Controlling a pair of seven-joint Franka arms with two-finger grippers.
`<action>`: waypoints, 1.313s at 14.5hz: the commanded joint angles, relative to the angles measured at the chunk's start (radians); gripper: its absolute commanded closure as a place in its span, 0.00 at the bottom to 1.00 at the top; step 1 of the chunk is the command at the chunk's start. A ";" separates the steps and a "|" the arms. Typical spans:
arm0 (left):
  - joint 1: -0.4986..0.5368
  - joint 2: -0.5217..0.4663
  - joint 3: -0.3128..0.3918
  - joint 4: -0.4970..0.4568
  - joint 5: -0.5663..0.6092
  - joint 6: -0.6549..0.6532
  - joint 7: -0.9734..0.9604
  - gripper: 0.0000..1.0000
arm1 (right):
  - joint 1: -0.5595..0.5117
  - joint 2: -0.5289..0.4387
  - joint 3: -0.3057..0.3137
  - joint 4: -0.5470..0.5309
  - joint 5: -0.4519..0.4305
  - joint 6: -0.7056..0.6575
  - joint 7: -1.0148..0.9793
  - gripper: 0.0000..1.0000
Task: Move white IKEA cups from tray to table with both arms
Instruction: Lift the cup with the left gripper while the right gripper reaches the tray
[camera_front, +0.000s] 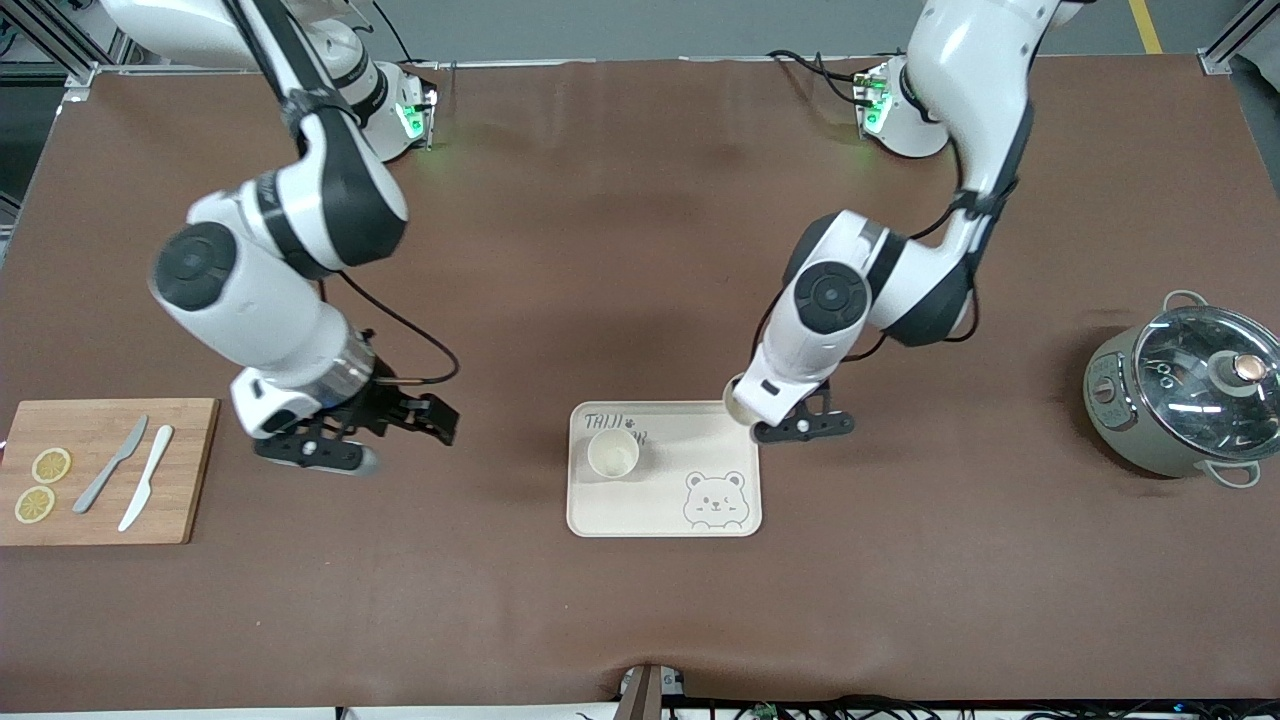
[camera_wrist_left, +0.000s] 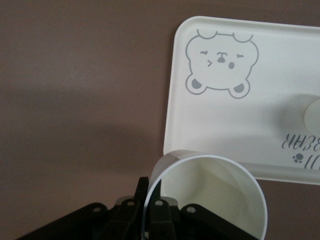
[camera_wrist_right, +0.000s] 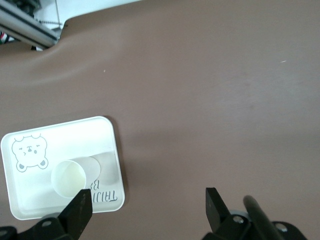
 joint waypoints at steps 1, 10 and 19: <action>0.022 -0.109 0.000 -0.069 0.025 -0.083 0.054 1.00 | 0.054 0.084 -0.010 0.057 -0.034 0.008 0.024 0.00; 0.117 -0.347 -0.007 -0.571 0.292 0.283 0.102 1.00 | 0.171 0.281 -0.010 0.183 -0.035 0.034 0.047 0.00; 0.331 -0.358 -0.010 -0.754 0.563 0.561 0.114 1.00 | 0.205 0.380 -0.016 0.232 -0.045 0.137 0.049 0.00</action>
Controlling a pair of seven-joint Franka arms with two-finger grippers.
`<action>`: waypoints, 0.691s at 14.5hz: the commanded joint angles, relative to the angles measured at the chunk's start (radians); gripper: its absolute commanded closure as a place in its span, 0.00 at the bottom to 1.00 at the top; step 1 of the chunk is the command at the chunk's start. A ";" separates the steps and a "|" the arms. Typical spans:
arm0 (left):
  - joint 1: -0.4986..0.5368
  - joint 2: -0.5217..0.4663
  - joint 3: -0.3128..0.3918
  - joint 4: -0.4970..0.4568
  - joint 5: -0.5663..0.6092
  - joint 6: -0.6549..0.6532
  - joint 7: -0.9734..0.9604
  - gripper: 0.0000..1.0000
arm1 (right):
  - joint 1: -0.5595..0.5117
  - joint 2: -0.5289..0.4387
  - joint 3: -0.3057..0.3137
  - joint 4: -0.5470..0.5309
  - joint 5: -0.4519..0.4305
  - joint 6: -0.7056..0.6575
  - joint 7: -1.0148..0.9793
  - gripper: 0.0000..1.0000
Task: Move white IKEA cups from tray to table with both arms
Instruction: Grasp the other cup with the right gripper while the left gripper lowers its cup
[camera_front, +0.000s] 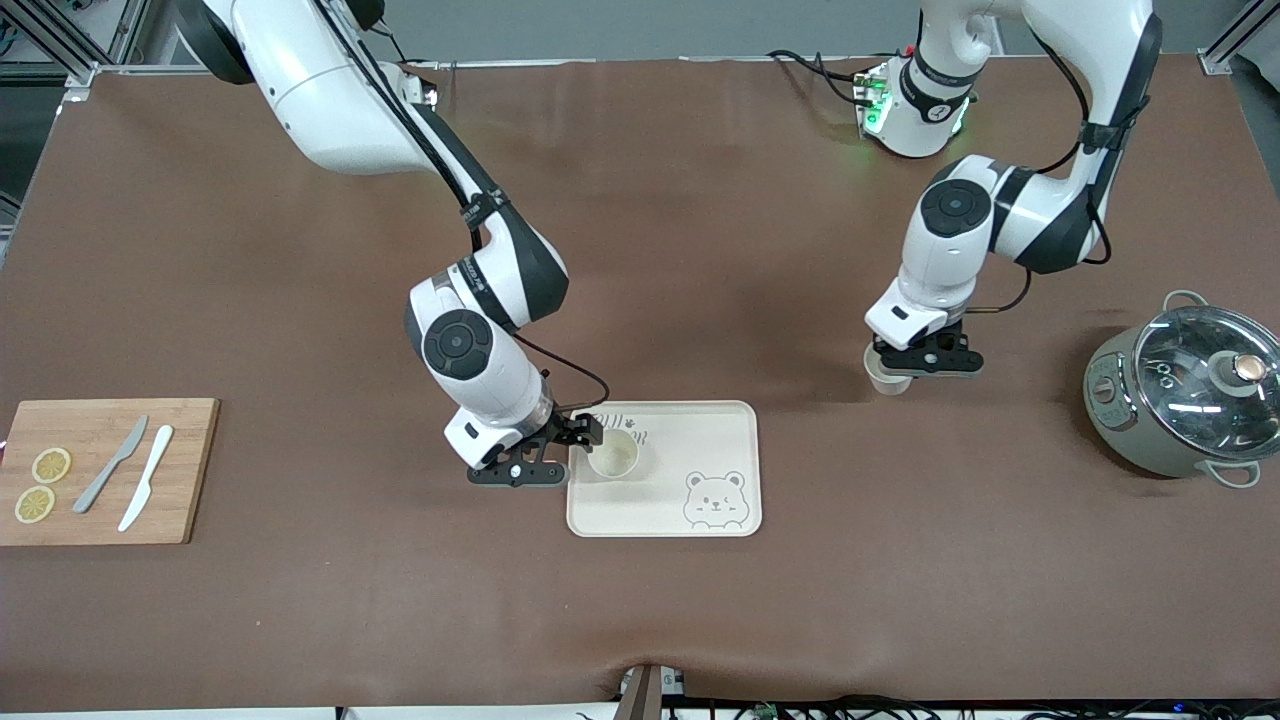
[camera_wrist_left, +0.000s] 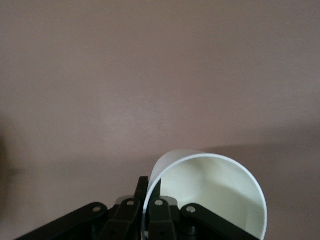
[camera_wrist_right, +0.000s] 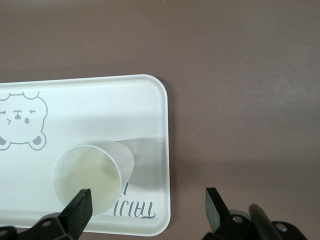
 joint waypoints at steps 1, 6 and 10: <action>0.074 -0.029 -0.007 -0.054 0.070 0.075 0.037 1.00 | 0.023 0.046 -0.013 0.054 -0.029 0.021 0.024 0.00; 0.149 0.007 -0.007 -0.074 0.138 0.166 0.059 1.00 | 0.036 0.077 -0.014 0.054 -0.032 0.061 0.029 0.00; 0.207 0.091 -0.007 -0.071 0.176 0.301 0.056 1.00 | 0.048 0.098 -0.014 0.054 -0.052 0.073 0.029 0.00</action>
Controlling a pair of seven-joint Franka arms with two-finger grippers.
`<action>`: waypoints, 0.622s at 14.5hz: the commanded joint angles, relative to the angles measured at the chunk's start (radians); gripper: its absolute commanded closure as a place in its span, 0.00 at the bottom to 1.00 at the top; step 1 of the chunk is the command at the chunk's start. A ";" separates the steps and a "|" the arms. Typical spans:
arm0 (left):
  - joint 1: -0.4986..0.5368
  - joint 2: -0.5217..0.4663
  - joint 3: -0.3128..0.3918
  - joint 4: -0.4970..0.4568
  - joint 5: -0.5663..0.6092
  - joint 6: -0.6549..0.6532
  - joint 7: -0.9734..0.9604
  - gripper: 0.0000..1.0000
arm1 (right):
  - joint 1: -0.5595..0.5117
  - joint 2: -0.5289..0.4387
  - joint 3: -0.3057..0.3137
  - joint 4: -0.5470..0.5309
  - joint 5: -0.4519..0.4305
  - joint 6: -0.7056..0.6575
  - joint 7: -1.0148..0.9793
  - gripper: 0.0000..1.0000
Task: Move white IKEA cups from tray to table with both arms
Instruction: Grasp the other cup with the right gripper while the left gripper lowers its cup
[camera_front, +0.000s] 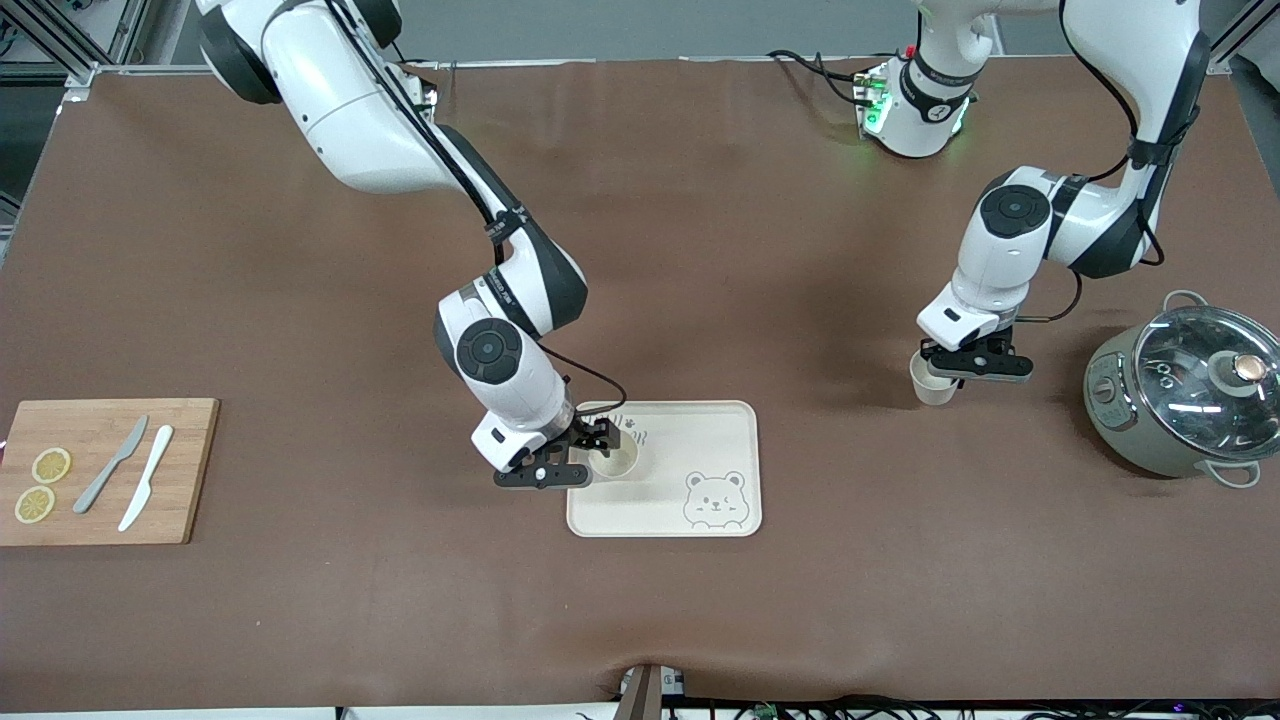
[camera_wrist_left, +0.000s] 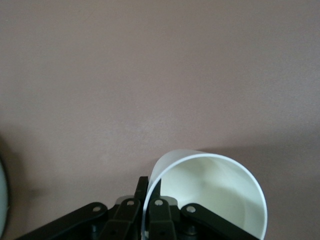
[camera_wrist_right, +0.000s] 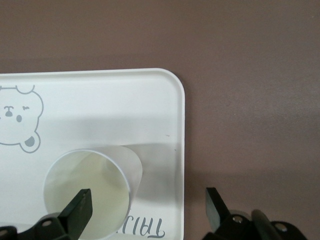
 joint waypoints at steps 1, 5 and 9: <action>0.055 0.076 -0.007 0.003 0.038 0.125 -0.006 1.00 | 0.024 0.034 -0.011 0.036 -0.034 0.005 0.027 0.00; 0.057 0.105 -0.006 0.009 0.041 0.156 -0.010 1.00 | 0.040 0.051 -0.009 0.034 -0.034 0.015 0.037 0.00; 0.055 0.104 -0.006 0.009 0.041 0.156 -0.015 1.00 | 0.049 0.063 -0.011 0.033 -0.035 0.034 0.041 0.00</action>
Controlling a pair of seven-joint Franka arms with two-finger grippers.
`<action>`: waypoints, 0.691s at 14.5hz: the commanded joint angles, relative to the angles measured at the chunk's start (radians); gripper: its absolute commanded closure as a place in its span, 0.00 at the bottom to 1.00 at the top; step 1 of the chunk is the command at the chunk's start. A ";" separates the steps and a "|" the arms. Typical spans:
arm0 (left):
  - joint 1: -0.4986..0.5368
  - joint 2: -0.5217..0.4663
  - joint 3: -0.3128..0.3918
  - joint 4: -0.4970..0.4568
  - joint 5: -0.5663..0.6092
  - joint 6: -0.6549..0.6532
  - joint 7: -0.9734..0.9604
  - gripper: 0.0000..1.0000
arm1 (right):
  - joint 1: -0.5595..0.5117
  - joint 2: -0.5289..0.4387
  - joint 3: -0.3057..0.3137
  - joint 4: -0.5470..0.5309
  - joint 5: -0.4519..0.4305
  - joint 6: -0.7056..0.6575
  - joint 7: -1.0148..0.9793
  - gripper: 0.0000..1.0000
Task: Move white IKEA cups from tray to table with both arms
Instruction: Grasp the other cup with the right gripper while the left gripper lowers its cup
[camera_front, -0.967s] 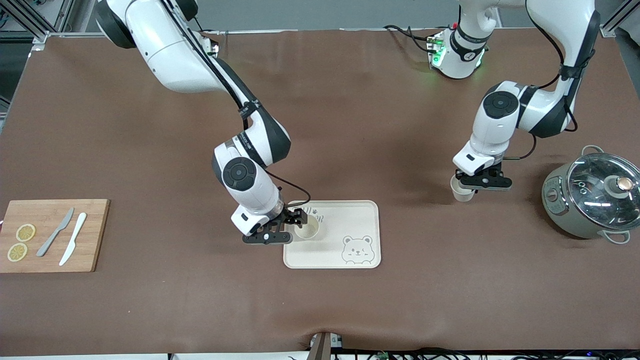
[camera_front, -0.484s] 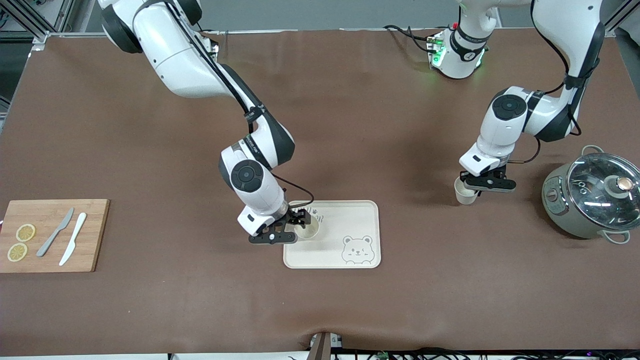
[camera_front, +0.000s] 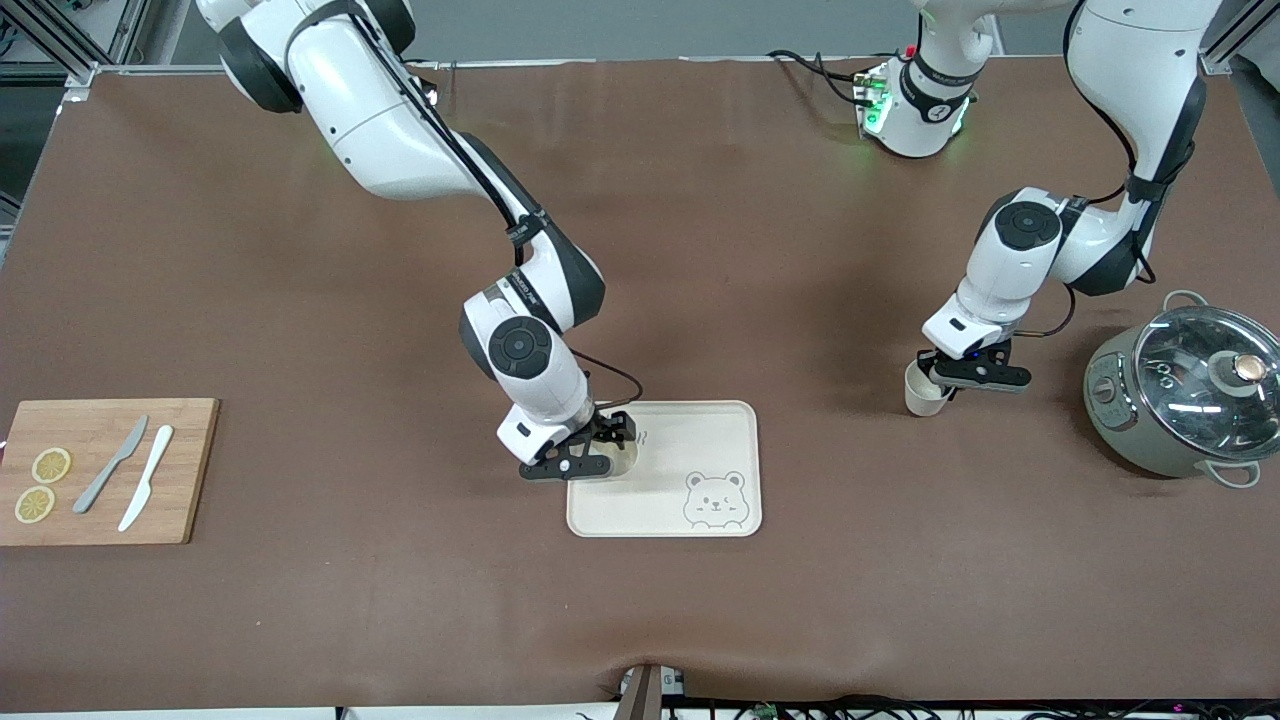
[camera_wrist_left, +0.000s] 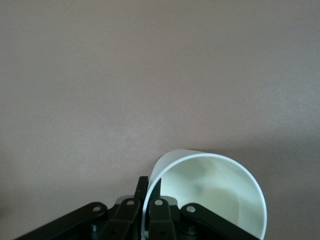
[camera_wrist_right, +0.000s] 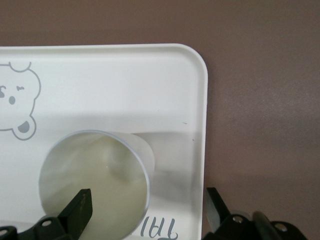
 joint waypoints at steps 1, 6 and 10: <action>0.004 0.017 -0.004 0.008 0.030 0.011 -0.016 0.84 | 0.013 0.023 -0.010 0.032 -0.022 0.002 0.026 0.00; 0.006 0.009 -0.001 0.013 0.082 0.010 -0.026 0.00 | 0.011 0.023 -0.010 0.031 -0.027 0.002 0.024 0.00; 0.007 0.005 0.000 0.013 0.084 0.007 -0.035 0.00 | 0.010 0.023 -0.008 0.031 -0.025 0.000 0.024 0.00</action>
